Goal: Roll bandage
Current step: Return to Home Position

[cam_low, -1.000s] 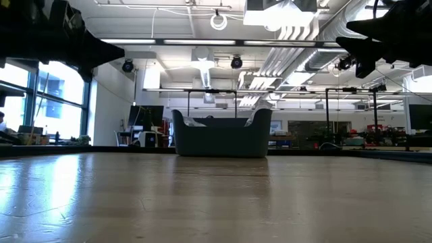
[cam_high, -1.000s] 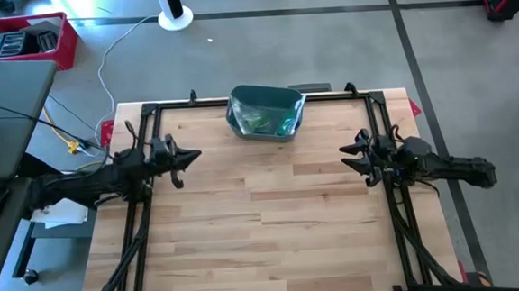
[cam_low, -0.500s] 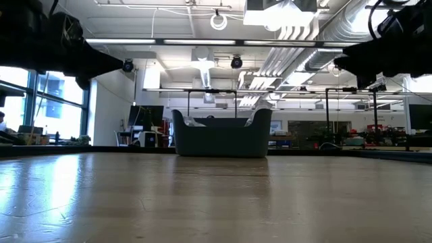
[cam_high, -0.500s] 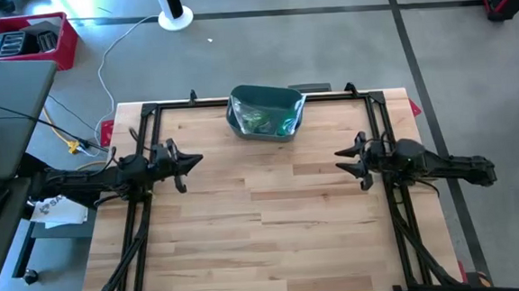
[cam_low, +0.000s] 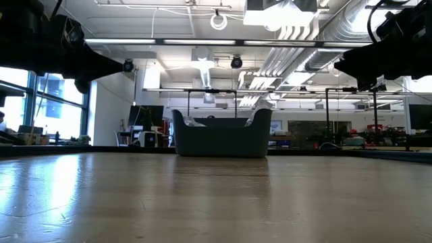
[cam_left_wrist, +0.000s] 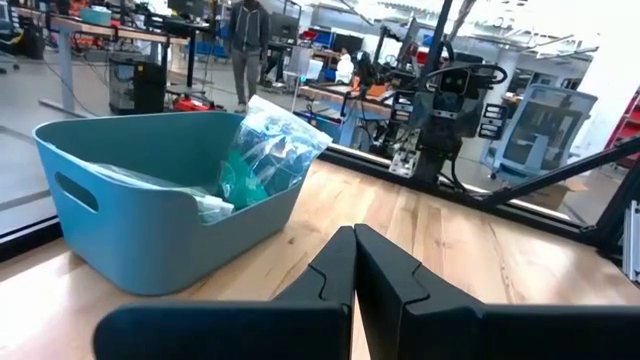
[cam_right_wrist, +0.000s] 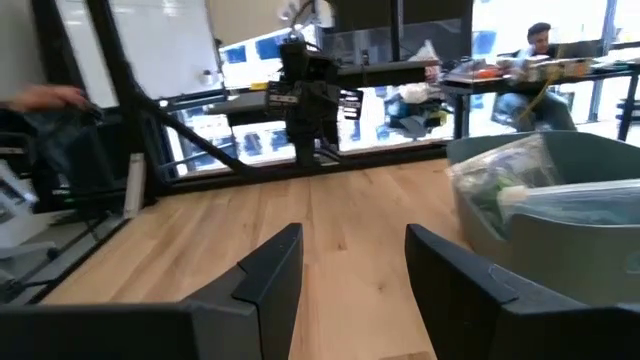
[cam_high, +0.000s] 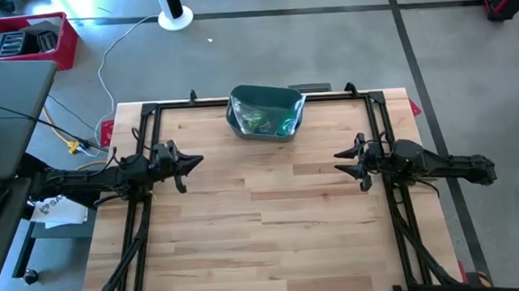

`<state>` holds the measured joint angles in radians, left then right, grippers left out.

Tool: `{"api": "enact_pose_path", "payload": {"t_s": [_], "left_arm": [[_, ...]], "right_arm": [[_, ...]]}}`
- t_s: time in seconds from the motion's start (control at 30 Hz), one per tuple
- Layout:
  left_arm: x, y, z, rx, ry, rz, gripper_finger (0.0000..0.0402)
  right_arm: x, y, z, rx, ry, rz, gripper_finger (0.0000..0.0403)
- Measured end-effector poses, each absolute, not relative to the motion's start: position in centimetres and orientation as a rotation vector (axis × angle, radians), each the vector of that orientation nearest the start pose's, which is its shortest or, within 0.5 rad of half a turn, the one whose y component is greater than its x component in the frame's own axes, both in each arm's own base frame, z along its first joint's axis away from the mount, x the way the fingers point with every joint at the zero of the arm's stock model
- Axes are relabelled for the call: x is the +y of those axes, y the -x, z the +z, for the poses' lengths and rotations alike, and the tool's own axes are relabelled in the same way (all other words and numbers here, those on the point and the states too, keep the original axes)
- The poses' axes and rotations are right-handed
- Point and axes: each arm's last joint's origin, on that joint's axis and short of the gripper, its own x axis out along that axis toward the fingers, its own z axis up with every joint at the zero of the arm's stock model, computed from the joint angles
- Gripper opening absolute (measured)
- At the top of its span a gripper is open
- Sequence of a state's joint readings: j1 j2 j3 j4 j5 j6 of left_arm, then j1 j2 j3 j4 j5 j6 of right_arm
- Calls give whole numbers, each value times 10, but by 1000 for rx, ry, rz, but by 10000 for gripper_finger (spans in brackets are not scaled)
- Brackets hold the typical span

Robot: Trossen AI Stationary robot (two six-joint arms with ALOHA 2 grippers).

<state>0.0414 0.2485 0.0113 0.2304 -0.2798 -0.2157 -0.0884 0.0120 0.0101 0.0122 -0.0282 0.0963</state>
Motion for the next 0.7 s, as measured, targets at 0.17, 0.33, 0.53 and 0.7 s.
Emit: {"api": "enact_pose_path", "payload": {"t_s": [0.17, 0.33, 0.53, 0.7], "left_arm": [[9, -108, 171, -54, 217, 295, 1], [7, -100, 175, -110, 227, 268, 1], [7, -95, 182, -197, 240, 263, 1], [8, -95, 183, -206, 241, 269, 1]], "right_arm": [[0, -97, 168, -20, -96, 11, 170], [9, -97, 168, -15, -97, 101, 170], [12, -96, 168, -14, -97, 127, 170], [12, -96, 168, -15, -97, 126, 170]]}}
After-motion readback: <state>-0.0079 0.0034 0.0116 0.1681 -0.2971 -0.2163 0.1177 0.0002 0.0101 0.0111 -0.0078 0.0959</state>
